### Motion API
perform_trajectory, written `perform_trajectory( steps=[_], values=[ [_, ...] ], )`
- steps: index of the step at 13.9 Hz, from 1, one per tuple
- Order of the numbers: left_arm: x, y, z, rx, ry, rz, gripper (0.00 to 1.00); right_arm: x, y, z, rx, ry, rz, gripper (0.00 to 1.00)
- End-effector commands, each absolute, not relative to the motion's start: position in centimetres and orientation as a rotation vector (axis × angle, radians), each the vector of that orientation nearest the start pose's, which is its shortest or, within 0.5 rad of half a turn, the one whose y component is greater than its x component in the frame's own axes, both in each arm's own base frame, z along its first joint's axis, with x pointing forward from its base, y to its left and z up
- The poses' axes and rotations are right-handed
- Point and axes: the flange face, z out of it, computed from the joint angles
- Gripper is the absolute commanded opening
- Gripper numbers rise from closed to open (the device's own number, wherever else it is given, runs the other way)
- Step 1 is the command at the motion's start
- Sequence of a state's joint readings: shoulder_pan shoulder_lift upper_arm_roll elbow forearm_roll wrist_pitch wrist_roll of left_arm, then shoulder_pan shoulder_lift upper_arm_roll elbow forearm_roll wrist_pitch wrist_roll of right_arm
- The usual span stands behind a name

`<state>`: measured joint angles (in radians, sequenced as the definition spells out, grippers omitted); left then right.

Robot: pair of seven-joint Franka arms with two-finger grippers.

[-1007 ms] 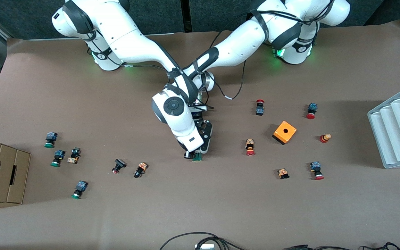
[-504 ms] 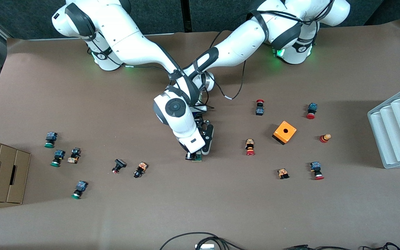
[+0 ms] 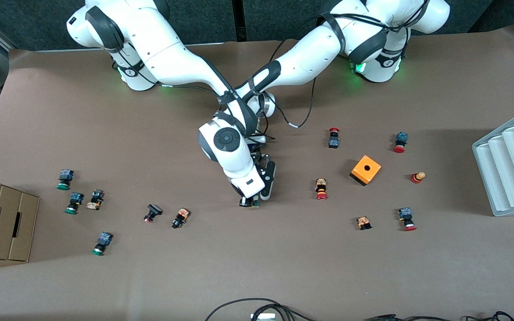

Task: Close load switch with both arms
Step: 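Keep pushing the white lever to the slot end with the right gripper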

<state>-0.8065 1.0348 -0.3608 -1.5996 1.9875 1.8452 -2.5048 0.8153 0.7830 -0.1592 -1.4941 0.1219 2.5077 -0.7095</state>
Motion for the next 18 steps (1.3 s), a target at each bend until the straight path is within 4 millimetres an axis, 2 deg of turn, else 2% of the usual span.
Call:
perform_trajectory(
  steps=[1, 18],
  values=[
    [34.8, -55.9, 4.1, -2.488, -0.077, -1.850, 0.71, 58.2, 47.2, 22.7, -2.472, -1.943, -0.431, 0.38],
    [34.8, -55.9, 4.1, -2.488, -0.076, -1.850, 0.71, 58.7, 47.4, 21.5, -2.474, -1.952, -0.440, 0.38]
  ],
)
